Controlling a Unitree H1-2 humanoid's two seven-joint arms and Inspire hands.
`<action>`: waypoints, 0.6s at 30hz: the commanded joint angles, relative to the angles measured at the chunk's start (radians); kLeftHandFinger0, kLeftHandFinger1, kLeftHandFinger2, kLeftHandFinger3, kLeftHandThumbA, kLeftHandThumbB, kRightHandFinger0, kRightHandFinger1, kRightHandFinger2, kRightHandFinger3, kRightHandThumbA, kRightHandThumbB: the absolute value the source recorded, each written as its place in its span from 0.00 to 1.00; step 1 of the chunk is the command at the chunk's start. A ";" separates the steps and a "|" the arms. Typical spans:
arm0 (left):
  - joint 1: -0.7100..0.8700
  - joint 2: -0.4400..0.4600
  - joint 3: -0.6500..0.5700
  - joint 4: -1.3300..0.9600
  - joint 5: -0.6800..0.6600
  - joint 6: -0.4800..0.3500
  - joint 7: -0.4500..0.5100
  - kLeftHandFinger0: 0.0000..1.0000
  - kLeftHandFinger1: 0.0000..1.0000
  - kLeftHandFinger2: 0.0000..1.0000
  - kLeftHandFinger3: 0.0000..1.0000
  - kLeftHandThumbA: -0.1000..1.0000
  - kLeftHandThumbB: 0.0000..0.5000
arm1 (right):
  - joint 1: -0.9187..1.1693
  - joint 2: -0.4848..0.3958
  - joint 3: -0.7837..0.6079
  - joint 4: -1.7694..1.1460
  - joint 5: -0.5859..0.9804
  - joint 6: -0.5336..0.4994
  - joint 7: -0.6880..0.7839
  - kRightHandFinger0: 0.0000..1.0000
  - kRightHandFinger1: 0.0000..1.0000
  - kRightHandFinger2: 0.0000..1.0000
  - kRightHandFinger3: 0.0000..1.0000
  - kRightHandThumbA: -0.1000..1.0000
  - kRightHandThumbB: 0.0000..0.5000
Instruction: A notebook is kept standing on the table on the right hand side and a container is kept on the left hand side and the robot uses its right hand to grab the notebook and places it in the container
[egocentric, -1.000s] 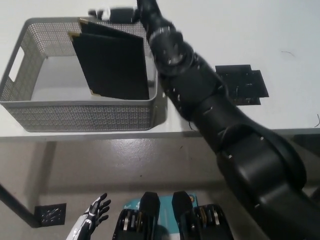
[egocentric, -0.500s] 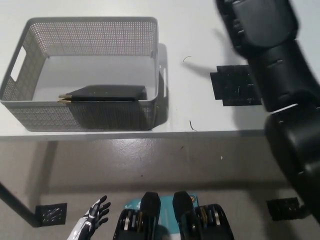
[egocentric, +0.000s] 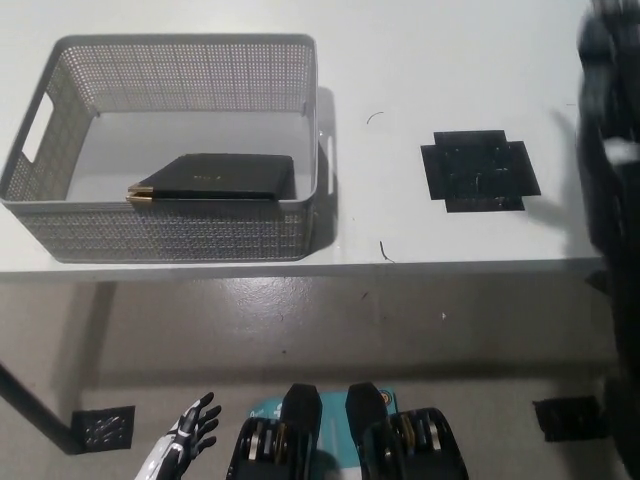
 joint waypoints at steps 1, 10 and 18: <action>-0.002 0.022 -0.003 -0.014 0.015 -0.003 -0.013 1.00 1.00 1.00 1.00 1.00 0.39 | 0.450 -0.083 -0.057 -0.636 0.123 0.024 0.068 1.00 1.00 1.00 1.00 1.00 0.81; 0.012 0.019 -0.008 -0.015 0.027 -0.002 -0.006 1.00 1.00 1.00 1.00 1.00 0.40 | 0.886 0.034 0.068 -0.530 0.099 -0.171 0.066 1.00 1.00 1.00 1.00 1.00 0.78; 0.001 0.020 0.002 -0.013 0.010 -0.007 -0.013 1.00 1.00 1.00 1.00 1.00 0.40 | 0.948 0.065 0.064 -0.180 0.087 -0.198 0.088 1.00 1.00 1.00 1.00 1.00 0.65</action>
